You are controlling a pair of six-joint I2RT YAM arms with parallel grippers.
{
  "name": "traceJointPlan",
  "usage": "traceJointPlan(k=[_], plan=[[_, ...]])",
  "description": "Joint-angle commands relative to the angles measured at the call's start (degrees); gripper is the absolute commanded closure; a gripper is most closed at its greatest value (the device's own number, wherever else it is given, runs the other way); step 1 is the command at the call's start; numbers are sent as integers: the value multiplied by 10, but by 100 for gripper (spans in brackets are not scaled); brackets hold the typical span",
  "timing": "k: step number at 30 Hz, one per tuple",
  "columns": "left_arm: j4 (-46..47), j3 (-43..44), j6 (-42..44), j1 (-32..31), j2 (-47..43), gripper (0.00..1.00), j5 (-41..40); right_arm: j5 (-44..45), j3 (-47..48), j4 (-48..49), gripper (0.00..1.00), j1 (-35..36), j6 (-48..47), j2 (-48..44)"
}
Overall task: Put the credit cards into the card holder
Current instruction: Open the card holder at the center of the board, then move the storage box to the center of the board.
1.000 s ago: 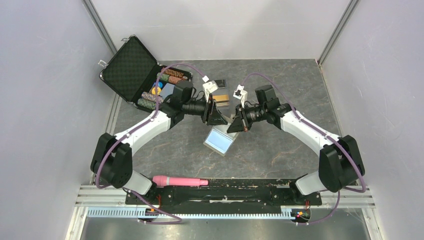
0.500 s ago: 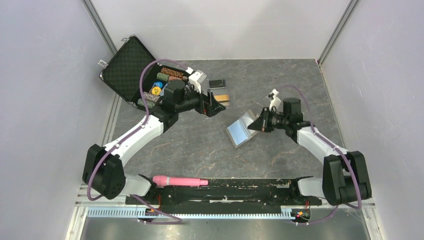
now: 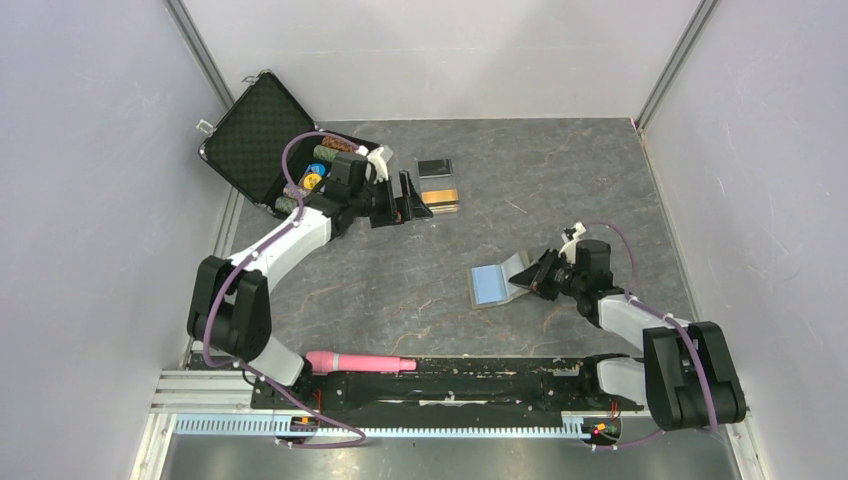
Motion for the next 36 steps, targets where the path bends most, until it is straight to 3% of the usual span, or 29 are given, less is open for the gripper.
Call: traceJointPlan(k=[1,8,14,23,31,36], plan=[[-71,51,23,-2,-7,0,-56,58,4,-40,77,-1,-2,-20],[-196,117,52,-2,29,0,-165,127,52,-182,30,-1,-93,-34],[-260,190,54,-2,96,0,-167,189,99,-260,7,-2,-158,-47],[-298,308,29,-3,218,1,-188,186,159,-314,2,-1,-224,-76],[-284,404,0,-13,341,33,-206,145,217,-379,2,-1,-281,-49],[-277,437,-7,-22,388,35,-212,122,240,-400,3,0,-291,-37]])
